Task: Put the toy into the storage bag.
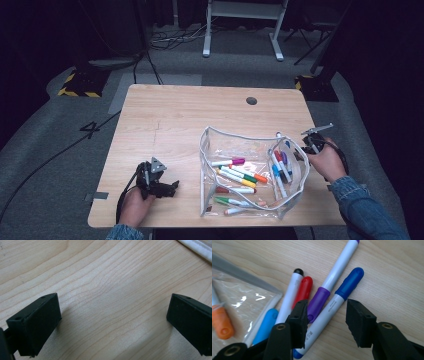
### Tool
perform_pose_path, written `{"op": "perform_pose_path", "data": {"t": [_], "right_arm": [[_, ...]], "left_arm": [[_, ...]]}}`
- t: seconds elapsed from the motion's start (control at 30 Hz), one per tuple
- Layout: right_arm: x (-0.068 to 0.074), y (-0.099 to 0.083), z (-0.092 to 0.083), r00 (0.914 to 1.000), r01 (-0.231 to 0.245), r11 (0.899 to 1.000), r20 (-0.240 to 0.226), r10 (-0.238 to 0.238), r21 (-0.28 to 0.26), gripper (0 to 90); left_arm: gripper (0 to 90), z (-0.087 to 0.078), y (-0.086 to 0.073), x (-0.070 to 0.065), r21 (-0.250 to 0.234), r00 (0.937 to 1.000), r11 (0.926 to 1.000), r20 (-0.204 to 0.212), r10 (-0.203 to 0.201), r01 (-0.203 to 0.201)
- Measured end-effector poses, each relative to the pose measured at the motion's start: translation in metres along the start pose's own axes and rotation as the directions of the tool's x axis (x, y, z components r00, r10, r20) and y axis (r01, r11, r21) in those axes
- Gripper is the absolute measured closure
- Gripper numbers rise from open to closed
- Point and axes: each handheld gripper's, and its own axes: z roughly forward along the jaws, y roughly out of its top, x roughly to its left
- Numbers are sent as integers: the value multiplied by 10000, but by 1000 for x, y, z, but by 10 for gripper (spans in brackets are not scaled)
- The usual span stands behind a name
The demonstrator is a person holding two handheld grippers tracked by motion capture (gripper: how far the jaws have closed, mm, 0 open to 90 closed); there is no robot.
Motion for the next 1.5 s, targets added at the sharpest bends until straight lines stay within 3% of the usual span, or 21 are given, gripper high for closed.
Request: {"op": "perform_pose_path", "data": {"t": [0.1,0.33,0.47,0.6,0.8,1.13,1.33,1.5], "right_arm": [[-4,-3,13,10000,58,10000,63,-58,66,543],[-13,-4,27,9982,-411,9983,460,392,420,607],[-20,-7,24,9920,-734,9951,1077,660,662,760],[-28,-11,21,9855,-1172,9903,1315,1067,744,769],[-35,-14,11,9802,-1733,9826,1084,1654,674,771],[-32,-6,-33,9929,-1093,9939,457,1099,-150,771],[-18,3,-66,9982,-573,9964,131,582,-631,771],[1,11,-99,9995,89,9955,-301,-117,-939,771]], "left_arm": [[0,0,0,0,-1,10000,10000,21,-43,43],[0,0,0,0,-2,10000,10000,-52,-26,26],[0,-1,-1,-1,41,9999,9999,79,-117,116],[0,0,-1,-1,11,9999,9999,40,-117,117],[0,0,-1,-1,9,9999,9999,42,-119,119],[0,-1,-1,-1,20,9999,9999,38,-132,132],[0,-1,-1,-1,19,9999,9999,39,-130,130],[0,-1,-1,-1,16,9999,9999,27,-124,124]]}}
